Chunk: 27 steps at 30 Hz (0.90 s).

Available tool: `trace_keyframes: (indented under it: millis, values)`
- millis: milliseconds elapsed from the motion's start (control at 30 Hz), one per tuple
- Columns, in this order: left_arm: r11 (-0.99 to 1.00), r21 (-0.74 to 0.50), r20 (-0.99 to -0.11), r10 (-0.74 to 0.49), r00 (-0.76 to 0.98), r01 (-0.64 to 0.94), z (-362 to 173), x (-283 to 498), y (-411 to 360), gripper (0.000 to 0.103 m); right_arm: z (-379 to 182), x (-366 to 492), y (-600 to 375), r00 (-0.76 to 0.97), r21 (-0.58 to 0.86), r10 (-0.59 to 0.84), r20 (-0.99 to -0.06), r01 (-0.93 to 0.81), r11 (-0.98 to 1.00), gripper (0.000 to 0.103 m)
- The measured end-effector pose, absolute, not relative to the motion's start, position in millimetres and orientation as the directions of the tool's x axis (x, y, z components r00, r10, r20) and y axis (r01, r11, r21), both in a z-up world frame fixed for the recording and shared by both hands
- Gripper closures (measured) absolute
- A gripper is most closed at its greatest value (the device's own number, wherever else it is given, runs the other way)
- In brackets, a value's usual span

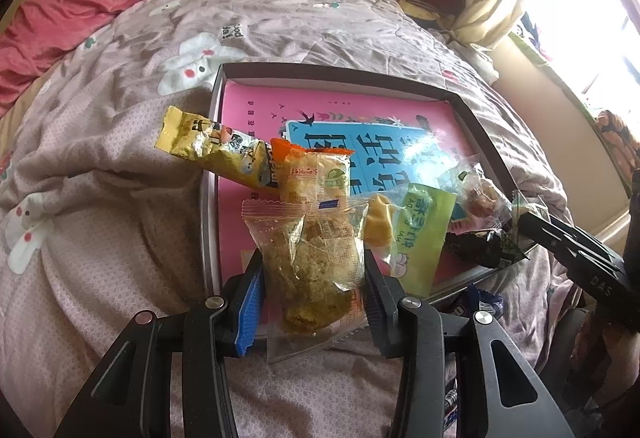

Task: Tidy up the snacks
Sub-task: 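Lower the cookie bag into the tray and open the left tool while the right tool releases the cake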

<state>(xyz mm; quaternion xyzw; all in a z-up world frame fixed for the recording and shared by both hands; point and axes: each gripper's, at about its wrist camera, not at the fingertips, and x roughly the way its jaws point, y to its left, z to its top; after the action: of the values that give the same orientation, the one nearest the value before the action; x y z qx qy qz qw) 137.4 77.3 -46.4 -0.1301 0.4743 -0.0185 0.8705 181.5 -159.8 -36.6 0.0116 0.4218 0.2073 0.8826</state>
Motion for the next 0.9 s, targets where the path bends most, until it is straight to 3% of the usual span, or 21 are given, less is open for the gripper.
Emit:
trace_keyframes:
  millis: [300, 433, 900]
  values:
    - [0.963, -0.247, -0.824, -0.153, 0.546, -0.104, -47, 137, 79, 0.053, -37, 185, -158, 0.561, 0.200, 0.378, -0.737, -0.352, 0.914, 0.063]
    - [0.962, -0.249, -0.824, -0.148, 0.547, -0.115, -46, 135, 82, 0.044, -36, 185, -161, 0.567, 0.203, 0.371, -0.736, -0.338, 0.919, 0.053]
    - [0.961, -0.253, -0.812, -0.148, 0.564, -0.112, -33, 120, 86, 0.032, -15, 165, -170, 0.595, 0.239, 0.408, -0.692, -0.345, 0.908, 0.045]
